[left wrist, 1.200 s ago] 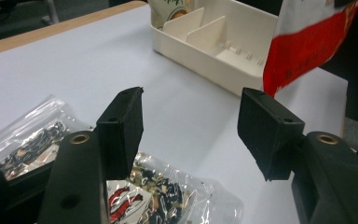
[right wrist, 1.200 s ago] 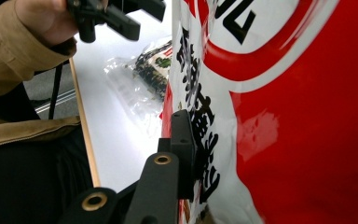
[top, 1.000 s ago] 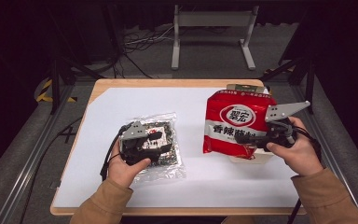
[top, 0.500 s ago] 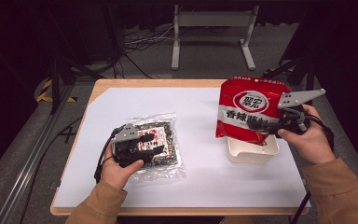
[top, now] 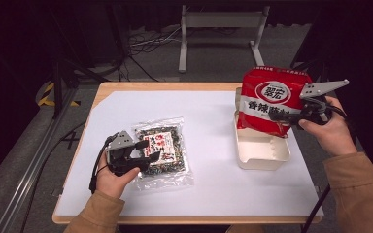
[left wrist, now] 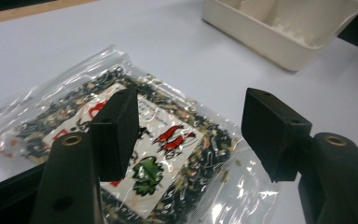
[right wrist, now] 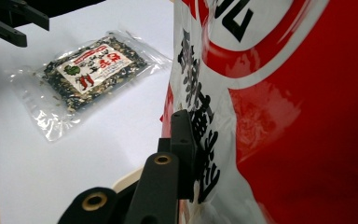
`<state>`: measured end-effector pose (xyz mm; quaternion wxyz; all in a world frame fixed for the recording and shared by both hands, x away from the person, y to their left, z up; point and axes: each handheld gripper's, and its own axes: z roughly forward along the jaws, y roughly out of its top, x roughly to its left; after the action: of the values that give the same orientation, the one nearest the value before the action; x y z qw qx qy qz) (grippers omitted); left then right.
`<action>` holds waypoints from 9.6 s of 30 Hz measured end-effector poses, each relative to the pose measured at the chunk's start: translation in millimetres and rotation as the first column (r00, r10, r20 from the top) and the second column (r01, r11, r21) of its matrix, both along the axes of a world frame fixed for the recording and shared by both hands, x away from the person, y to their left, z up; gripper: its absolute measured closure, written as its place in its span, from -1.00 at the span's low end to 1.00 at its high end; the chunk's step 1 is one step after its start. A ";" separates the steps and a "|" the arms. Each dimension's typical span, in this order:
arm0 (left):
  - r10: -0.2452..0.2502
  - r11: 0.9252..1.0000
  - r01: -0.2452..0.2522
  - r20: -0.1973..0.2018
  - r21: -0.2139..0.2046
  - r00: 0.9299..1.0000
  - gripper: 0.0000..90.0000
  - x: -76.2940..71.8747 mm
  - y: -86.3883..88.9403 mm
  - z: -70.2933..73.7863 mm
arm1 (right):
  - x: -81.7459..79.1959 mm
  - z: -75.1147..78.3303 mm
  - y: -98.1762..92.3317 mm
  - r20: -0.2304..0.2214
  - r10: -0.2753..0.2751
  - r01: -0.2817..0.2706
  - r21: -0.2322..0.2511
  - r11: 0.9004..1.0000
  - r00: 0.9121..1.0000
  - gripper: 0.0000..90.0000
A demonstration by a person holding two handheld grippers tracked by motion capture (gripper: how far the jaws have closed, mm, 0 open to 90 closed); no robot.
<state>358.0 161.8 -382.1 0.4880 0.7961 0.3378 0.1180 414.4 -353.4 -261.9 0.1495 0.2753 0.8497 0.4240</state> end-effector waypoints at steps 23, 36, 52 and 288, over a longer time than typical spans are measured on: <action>0.065 0.998 -0.066 -0.035 -0.011 0.997 -0.21 2.3 25.3 -10.9 | 40.5 -14.4 -4.9 0.010 -0.030 0.031 -0.108 0.994 0.999 0.85; 0.095 0.995 -0.096 -0.042 -0.016 0.995 -0.22 -4.4 35.9 -12.9 | 65.6 -29.1 3.3 0.002 -0.002 0.003 -0.155 0.988 1.000 0.85; 0.091 0.996 -0.092 -0.056 -0.014 0.994 -0.22 -4.5 33.8 -16.5 | 80.5 -55.8 13.4 0.029 0.014 -0.009 -0.186 0.983 0.999 0.85; 0.153 0.979 -0.177 -0.201 -0.105 0.968 0.74 21.1 20.0 -17.5 | -72.2 -95.0 97.9 0.096 0.076 -0.087 0.121 0.989 0.993 -0.23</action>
<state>379.1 181.8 -399.6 0.4894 0.7415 0.4550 0.0602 342.3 -255.5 -356.9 0.1529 0.2297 0.8244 0.4942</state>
